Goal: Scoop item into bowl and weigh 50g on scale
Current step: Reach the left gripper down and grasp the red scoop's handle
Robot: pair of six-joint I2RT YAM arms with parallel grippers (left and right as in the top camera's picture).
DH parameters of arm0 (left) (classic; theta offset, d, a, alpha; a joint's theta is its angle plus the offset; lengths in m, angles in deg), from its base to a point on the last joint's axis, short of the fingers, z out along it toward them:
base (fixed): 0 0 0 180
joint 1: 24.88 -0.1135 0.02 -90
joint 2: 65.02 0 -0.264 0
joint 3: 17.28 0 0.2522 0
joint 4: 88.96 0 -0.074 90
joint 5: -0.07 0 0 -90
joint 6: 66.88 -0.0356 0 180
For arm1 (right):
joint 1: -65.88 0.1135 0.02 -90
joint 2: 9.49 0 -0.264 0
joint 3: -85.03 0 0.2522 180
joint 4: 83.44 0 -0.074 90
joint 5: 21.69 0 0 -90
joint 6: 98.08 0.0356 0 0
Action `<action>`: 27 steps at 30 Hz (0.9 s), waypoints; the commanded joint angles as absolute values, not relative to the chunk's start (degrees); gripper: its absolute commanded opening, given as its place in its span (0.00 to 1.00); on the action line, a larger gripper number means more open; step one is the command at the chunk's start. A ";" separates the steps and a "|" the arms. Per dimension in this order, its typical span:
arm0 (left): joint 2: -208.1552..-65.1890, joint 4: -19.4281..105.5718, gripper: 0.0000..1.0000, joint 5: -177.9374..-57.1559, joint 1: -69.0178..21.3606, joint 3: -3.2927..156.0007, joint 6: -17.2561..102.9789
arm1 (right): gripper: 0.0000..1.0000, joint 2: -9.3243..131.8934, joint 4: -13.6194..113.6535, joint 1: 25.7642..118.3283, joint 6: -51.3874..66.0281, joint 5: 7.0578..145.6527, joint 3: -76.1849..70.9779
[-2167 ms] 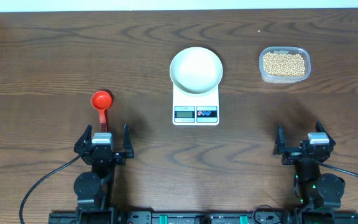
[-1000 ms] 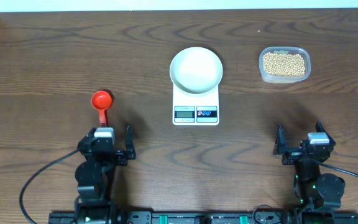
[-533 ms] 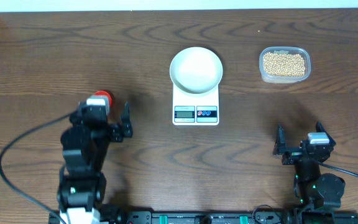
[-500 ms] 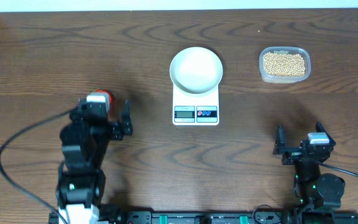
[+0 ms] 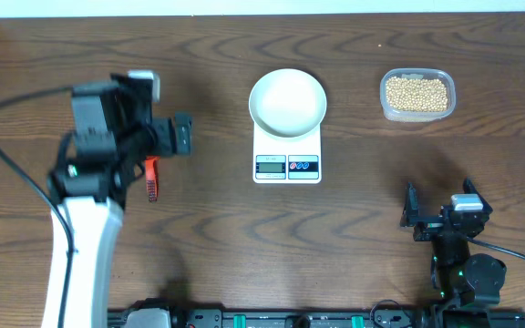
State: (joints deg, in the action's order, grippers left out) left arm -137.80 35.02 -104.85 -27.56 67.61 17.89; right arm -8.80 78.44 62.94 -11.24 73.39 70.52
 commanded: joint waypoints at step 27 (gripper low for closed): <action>-171.22 31.61 0.64 -98.88 -43.05 77.34 19.07 | 0.99 -9.17 78.53 62.55 -11.50 72.93 70.80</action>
State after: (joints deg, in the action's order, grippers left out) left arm -168.16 31.30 -99.51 -42.96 77.03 20.40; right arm -8.80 78.44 62.94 -11.24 73.39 70.52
